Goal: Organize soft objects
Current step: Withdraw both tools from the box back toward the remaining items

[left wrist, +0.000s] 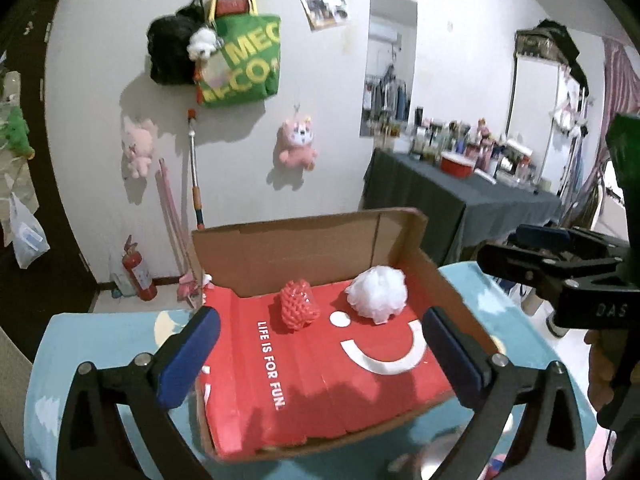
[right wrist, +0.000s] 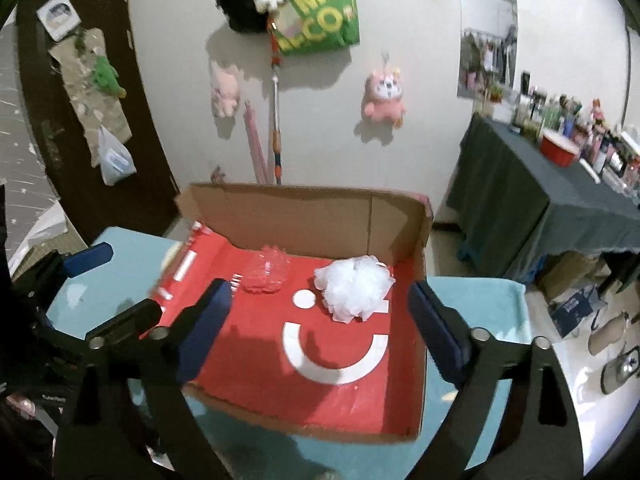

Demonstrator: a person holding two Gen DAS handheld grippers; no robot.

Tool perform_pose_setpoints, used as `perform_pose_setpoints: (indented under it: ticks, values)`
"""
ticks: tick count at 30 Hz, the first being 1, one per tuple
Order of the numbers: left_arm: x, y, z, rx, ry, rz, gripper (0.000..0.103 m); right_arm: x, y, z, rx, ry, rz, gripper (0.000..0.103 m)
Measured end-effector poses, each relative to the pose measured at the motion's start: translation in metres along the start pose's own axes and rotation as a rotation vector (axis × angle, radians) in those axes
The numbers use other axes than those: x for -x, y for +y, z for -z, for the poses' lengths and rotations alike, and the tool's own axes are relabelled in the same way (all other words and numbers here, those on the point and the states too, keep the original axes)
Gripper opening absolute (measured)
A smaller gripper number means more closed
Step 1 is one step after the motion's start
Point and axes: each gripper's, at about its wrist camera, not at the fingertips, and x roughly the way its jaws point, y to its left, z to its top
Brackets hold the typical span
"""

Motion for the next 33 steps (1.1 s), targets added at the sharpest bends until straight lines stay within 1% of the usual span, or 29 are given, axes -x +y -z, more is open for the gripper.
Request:
perform_pose_setpoints:
  ticks: [4, 11, 13, 16, 18, 19, 22, 23, 26, 29, 33]
  values:
    - [0.035, -0.002, 0.013, 0.002, -0.046, 0.002, 0.103, 0.043, 0.012, 0.014, 0.012, -0.059, -0.020, 0.091]
    - [0.093, -0.008, 0.043, 0.007, -0.128, -0.007, 0.103, 0.106, 0.024, 0.046, 0.013, -0.142, -0.051, 0.091]
    - [0.106, -0.011, 0.053, 0.016, -0.149, -0.002, 0.103, 0.126, 0.027, 0.059, 0.021, -0.178, -0.055, 0.091]
    - [0.126, -0.017, 0.073, 0.014, -0.187, 0.017, 0.103, 0.153, 0.032, 0.083, 0.035, -0.245, -0.032, 0.097]
    - [0.137, -0.024, 0.087, 0.003, -0.211, 0.011, 0.103, 0.168, 0.036, 0.100, 0.045, -0.285, -0.029, 0.097]
    - [0.143, -0.028, 0.097, 0.001, -0.222, 0.017, 0.103, 0.178, 0.039, 0.113, 0.051, -0.312, -0.012, 0.097]
    - [0.155, -0.039, 0.119, 0.005, -0.247, 0.027, 0.103, 0.196, 0.046, 0.143, 0.058, -0.375, 0.020, 0.098]
    - [0.159, -0.043, 0.128, -0.002, -0.258, 0.026, 0.103, 0.201, 0.048, 0.156, 0.060, -0.394, 0.028, 0.099]
    - [0.167, -0.057, 0.153, -0.020, -0.292, 0.025, 0.103, 0.209, 0.053, 0.185, 0.058, -0.421, 0.047, 0.100]
    - [0.171, -0.069, 0.180, -0.028, -0.316, -0.006, 0.103, 0.215, 0.056, 0.215, 0.038, -0.449, 0.069, 0.100]
    - [0.167, -0.077, 0.205, -0.028, -0.310, -0.022, 0.103, 0.212, 0.062, 0.246, 0.037, -0.466, 0.122, 0.100]
